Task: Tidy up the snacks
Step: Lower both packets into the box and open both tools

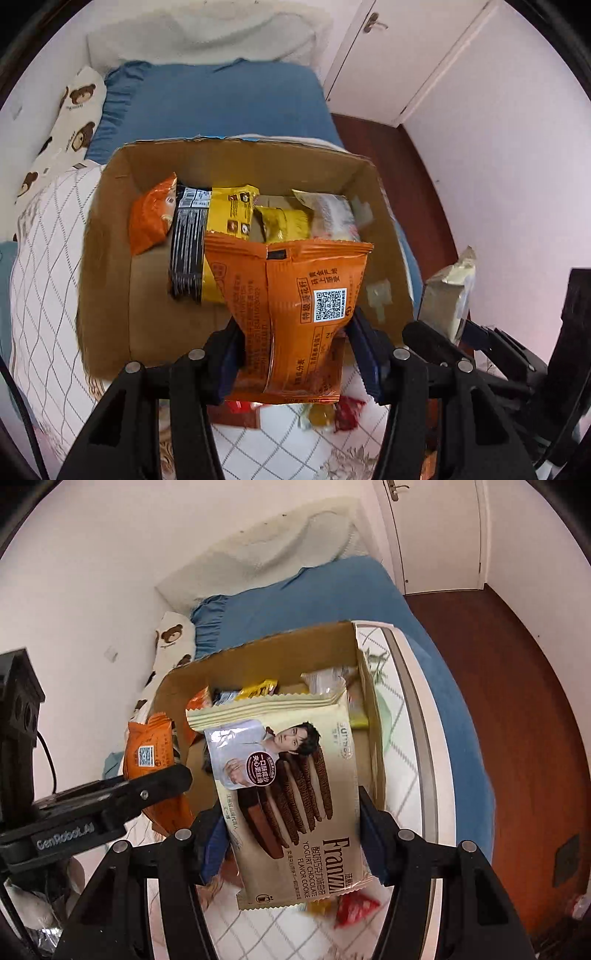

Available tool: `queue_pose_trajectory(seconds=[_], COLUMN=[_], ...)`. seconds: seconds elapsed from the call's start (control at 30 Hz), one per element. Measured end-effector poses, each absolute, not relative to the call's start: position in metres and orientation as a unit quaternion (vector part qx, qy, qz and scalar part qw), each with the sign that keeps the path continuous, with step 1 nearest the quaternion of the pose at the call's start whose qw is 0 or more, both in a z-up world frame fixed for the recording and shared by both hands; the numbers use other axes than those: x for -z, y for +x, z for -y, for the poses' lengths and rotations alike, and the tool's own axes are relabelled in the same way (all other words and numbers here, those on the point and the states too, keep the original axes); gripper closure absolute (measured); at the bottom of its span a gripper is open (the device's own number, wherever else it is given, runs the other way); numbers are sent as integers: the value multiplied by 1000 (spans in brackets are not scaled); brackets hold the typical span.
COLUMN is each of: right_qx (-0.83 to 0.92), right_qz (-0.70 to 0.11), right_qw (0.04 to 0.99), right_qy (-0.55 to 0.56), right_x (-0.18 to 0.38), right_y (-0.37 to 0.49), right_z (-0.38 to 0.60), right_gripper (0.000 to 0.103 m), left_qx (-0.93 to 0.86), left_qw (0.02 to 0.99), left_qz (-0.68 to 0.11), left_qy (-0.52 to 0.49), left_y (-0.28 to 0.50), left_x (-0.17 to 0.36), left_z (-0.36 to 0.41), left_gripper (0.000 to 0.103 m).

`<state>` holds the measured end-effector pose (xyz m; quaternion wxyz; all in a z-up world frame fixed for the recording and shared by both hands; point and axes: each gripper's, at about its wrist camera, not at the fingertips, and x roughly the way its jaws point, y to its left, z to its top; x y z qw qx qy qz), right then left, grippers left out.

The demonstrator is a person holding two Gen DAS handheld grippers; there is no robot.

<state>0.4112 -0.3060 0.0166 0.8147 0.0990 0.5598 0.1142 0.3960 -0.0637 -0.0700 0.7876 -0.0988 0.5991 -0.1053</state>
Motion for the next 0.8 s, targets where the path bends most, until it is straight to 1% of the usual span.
queue_pose_trajectory(seconds=[0.23, 0.47, 0.5, 0.57, 0.6, 0.63, 0.7, 0.73, 0.8], right_qx=[-93, -94, -92, -93, -90, -91, -88, -89, -87], right_qz=[-596, -631, -635, -643, -646, -648, -652, -653, -657], right_qw=[794, 769, 765, 759, 758, 756, 753, 751, 749], right_qy=[73, 44, 45, 34, 28, 23, 20, 19, 22], right_x=[40, 80, 84, 94, 95, 96, 97, 97, 98], right_y=[449, 468, 468, 473, 473, 473, 474, 475, 477], right_z=[273, 254, 254, 247, 246, 245, 244, 244, 245], right_gripper=[39, 38, 37, 27, 17, 12, 11, 9, 7], left_qx=[92, 101, 99, 99, 94, 91, 90, 88, 90], left_qw=[735, 690, 687, 685, 689, 691, 693, 694, 695], left_qz=[-654, -693, -696, -700, -699, -700, -699, -697, -695], left_qy=[-156, -184, -184, -175, -164, -157, -156, -157, -158], left_y=[448, 453, 452, 452, 451, 451, 454, 454, 453], left_x=[125, 165, 168, 173, 174, 174, 177, 177, 175], left_z=[54, 56, 56, 59, 59, 60, 62, 61, 60], left_gripper=[52, 51, 51, 51, 48, 47, 43, 41, 18])
